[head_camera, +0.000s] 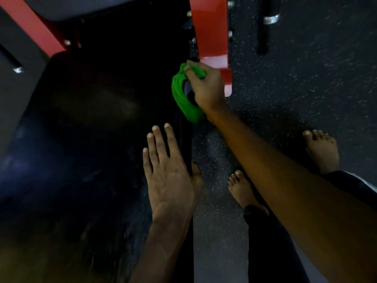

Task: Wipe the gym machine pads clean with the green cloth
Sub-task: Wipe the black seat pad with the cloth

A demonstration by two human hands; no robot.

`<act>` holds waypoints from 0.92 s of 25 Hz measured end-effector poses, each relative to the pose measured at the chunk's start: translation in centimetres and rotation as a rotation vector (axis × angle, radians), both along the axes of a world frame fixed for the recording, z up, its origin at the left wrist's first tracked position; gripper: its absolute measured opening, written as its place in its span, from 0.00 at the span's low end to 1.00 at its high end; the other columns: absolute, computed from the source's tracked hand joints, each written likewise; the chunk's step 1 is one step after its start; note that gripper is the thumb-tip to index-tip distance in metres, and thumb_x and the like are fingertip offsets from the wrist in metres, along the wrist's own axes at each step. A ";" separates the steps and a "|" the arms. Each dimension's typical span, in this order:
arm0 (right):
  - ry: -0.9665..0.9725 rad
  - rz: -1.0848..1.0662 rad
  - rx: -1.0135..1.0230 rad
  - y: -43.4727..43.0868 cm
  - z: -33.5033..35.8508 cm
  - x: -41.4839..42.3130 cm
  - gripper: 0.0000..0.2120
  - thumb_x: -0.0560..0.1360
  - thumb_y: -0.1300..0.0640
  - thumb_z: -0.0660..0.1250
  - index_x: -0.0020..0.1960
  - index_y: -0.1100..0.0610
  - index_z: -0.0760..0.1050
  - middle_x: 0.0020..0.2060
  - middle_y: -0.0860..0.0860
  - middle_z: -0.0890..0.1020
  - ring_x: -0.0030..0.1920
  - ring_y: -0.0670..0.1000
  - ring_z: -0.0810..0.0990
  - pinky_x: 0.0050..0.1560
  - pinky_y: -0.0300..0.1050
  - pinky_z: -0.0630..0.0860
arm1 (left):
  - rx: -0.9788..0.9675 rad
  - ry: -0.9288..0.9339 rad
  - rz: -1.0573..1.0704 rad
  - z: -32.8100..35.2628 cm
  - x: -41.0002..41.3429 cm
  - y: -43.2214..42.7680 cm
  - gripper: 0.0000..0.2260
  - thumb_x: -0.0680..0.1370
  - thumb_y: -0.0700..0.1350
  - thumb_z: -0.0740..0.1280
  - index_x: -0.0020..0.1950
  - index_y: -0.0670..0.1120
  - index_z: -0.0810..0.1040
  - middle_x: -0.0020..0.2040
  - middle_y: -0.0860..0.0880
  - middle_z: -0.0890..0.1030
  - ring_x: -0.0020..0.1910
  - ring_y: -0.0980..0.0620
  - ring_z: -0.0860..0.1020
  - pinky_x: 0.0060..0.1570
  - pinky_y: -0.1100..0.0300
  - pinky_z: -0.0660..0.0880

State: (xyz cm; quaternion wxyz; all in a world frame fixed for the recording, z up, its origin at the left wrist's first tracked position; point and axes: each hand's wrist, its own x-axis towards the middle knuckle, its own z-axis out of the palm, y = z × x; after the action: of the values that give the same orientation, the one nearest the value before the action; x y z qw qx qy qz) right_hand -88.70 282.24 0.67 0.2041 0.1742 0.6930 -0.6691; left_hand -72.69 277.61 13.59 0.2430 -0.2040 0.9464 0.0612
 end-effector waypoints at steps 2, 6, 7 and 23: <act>-0.004 -0.020 -0.031 -0.1 -0.9 -2.1 0.15 0.79 0.60 0.69 0.64 0.65 0.79 0.60 0.57 0.83 0.57 0.47 0.80 0.57 0.31 0.76 | 0.009 0.002 0.012 0.0 -0.1 0.1 0.41 0.80 0.52 0.62 0.81 0.47 0.37 0.82 0.45 0.40 0.81 0.48 0.38 0.79 0.50 0.40; -0.036 0.003 -0.049 0.7 -0.1 -0.6 0.14 0.80 0.60 0.68 0.64 0.63 0.79 0.58 0.54 0.84 0.53 0.42 0.81 0.56 0.31 0.77 | 0.019 0.013 0.042 0.1 -0.5 0.1 0.40 0.79 0.52 0.63 0.82 0.47 0.41 0.82 0.46 0.42 0.81 0.49 0.40 0.79 0.50 0.41; -0.053 0.013 -0.046 0.9 0.3 0.6 0.14 0.80 0.60 0.68 0.64 0.62 0.80 0.56 0.52 0.84 0.50 0.39 0.81 0.54 0.29 0.76 | 0.032 0.003 0.051 0.1 -0.7 0.1 0.40 0.79 0.52 0.63 0.82 0.47 0.41 0.82 0.46 0.42 0.81 0.49 0.40 0.79 0.51 0.41; -0.160 0.112 0.046 0.3 -2.2 -5.2 0.11 0.80 0.56 0.68 0.59 0.61 0.80 0.39 0.44 0.79 0.36 0.37 0.77 0.32 0.26 0.72 | 0.015 -0.047 -0.037 -6.3 -12.4 -2.4 0.43 0.77 0.50 0.65 0.81 0.39 0.42 0.82 0.41 0.45 0.81 0.45 0.43 0.78 0.52 0.42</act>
State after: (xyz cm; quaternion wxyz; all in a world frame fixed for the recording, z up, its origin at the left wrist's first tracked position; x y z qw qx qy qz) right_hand -93.86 282.53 -1.57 0.2918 0.1926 0.6985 -0.6243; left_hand -85.07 275.25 7.31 0.2678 -0.1858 0.9436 0.0590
